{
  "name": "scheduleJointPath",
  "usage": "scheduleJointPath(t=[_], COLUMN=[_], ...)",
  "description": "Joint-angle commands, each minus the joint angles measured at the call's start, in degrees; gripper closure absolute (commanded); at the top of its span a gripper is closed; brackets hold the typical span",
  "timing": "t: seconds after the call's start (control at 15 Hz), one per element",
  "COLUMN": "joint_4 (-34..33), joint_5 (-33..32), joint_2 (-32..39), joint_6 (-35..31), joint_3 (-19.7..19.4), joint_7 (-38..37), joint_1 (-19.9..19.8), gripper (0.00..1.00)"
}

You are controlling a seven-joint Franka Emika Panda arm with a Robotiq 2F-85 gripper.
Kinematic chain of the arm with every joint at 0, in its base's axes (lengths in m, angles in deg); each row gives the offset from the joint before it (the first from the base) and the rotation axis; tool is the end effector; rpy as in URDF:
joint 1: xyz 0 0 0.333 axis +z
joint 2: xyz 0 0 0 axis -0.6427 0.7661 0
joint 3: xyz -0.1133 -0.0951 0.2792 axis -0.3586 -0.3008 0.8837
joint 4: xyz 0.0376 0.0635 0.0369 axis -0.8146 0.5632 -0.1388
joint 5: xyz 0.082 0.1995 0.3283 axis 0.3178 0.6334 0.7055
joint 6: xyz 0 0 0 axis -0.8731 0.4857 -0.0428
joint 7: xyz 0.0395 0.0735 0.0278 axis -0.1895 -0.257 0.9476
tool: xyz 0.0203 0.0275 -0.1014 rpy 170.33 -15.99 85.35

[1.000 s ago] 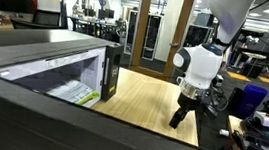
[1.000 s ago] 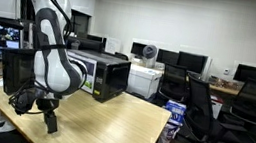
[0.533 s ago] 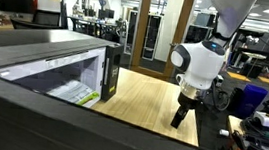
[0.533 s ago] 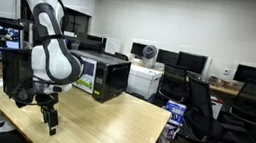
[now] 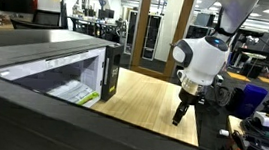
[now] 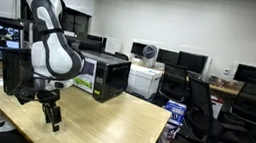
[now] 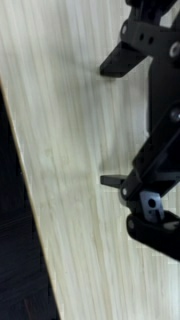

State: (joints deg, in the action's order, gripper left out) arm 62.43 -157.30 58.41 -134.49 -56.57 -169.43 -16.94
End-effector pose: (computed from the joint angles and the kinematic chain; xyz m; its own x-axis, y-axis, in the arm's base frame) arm 0.3503 -0.0771 0.1439 0.9902 -0.1093 0.0872 -0.1233 -0.9767 0.1759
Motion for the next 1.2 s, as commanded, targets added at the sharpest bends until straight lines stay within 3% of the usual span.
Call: scheduleJointPath(t=[0.0, 0.6, 1.13], joint_4=[1.7, 2.8, 5.4], joint_5=[0.0, 0.0, 0.0], joint_2=[-3.8, -9.6, -15.4], joint_6=[0.0, 0.0, 0.0], joint_3=[-1.6, 0.6, 5.4], joint_7=[1.7, 4.9, 4.7], joint_1=[0.4, -1.4, -3.2], gripper=[0.0, 0.0, 0.0])
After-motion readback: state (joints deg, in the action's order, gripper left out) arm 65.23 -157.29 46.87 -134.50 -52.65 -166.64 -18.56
